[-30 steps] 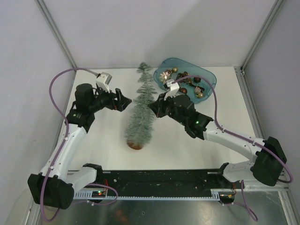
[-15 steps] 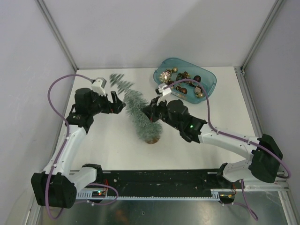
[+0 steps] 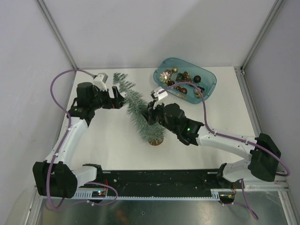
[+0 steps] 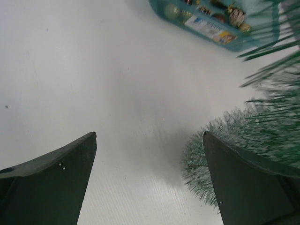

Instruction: Decorate the small christmas tree

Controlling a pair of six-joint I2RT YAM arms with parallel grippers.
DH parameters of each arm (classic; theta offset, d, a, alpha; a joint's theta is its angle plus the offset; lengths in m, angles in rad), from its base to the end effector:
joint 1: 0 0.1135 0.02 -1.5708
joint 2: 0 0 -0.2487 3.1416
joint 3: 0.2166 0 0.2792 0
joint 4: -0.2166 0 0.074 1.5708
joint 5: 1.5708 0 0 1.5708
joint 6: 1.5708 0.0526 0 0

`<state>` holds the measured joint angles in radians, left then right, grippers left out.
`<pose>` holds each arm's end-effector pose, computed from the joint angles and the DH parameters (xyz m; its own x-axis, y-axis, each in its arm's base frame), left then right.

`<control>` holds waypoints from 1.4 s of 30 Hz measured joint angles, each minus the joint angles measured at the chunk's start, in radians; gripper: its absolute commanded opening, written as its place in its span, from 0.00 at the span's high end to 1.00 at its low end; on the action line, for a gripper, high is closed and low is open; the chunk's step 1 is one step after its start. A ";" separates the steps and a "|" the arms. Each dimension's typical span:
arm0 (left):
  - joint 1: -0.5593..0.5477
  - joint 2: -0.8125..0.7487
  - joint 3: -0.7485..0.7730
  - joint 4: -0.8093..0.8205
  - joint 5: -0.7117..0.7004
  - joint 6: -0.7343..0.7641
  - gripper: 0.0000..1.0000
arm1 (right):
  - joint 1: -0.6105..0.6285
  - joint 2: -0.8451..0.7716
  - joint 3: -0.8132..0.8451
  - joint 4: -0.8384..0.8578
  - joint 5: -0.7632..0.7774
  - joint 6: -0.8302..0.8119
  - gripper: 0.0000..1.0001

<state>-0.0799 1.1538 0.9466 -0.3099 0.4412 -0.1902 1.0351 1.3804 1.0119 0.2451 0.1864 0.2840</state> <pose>0.3014 -0.0467 0.2834 -0.5675 -0.1261 -0.8137 0.3411 0.8635 -0.3716 0.1991 0.3163 0.3000 -0.2708 0.0833 -0.9590 -0.7034 0.6630 0.2562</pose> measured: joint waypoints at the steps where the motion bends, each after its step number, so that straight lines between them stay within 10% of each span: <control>1: 0.000 0.002 0.012 0.000 0.001 -0.003 0.00 | 0.001 0.000 0.000 0.000 0.003 -0.007 1.00; 23: 0.000 -0.031 0.112 0.041 0.032 -0.054 0.00 | 0.042 -0.091 -0.008 -0.029 0.096 -0.106 1.00; 42: 0.002 -0.145 0.045 0.051 0.001 -0.011 0.00 | 0.338 -0.105 -0.180 0.061 0.396 -0.089 0.95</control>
<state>-0.0780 1.0088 0.9916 -0.2588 0.4419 -0.2008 1.3735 1.2755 0.8318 0.3058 0.5827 0.1955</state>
